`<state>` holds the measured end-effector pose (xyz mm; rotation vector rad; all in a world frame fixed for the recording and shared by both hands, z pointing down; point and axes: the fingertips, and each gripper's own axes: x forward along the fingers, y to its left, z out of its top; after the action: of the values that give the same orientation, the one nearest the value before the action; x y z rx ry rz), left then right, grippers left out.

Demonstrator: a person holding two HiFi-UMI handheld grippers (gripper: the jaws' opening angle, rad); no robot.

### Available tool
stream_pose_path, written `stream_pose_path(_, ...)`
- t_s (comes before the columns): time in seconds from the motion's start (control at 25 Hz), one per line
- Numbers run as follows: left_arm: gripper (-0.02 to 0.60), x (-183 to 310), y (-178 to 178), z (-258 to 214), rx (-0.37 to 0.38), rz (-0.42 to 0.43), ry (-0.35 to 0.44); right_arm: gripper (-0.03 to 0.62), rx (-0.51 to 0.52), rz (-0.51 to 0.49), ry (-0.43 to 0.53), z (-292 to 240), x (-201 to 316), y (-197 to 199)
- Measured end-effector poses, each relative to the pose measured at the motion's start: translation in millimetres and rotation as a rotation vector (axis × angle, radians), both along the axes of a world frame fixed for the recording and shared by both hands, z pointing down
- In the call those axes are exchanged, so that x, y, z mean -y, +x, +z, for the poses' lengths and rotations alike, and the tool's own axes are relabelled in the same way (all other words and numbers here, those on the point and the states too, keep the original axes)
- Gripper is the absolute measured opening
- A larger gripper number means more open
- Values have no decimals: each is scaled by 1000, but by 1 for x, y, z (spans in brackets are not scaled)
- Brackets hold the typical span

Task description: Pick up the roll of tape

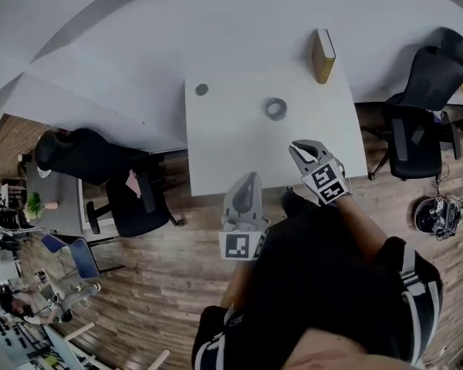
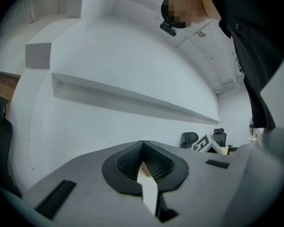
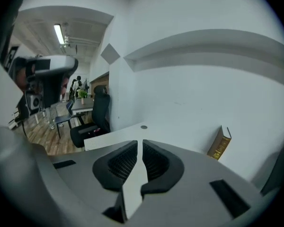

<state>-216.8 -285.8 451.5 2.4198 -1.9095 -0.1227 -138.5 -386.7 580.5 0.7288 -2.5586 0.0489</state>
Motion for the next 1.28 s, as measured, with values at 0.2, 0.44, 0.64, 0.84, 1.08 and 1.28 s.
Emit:
stream_pose_path(0.2, 21, 68, -13, 9, -1, 14, -43, 56, -236, -130, -26, 70, 65, -29)
stream_pose_path(0.44, 21, 131, -19, 23, -17, 24, -85, 68, -543, -303, -7, 169, 123, -48)
stream_pose_path(0.64, 21, 166, -25, 36, -29, 20, -139, 105, -677, -399, -15, 224, 149, -59)
stream_pose_path(0.84, 21, 185, -27, 38, -37, 7, -154, 112, -755, -458, -24, 256, 162, -60)
stream_pose_path(1.08, 21, 185, -31, 43, -1, -4, -174, 110, -817, -505, -1, 277, 162, -61)
stream_pose_path(1.28, 21, 172, -36, 38, -26, -42, -162, 83, -849, -534, 8, 278, 151, -58)
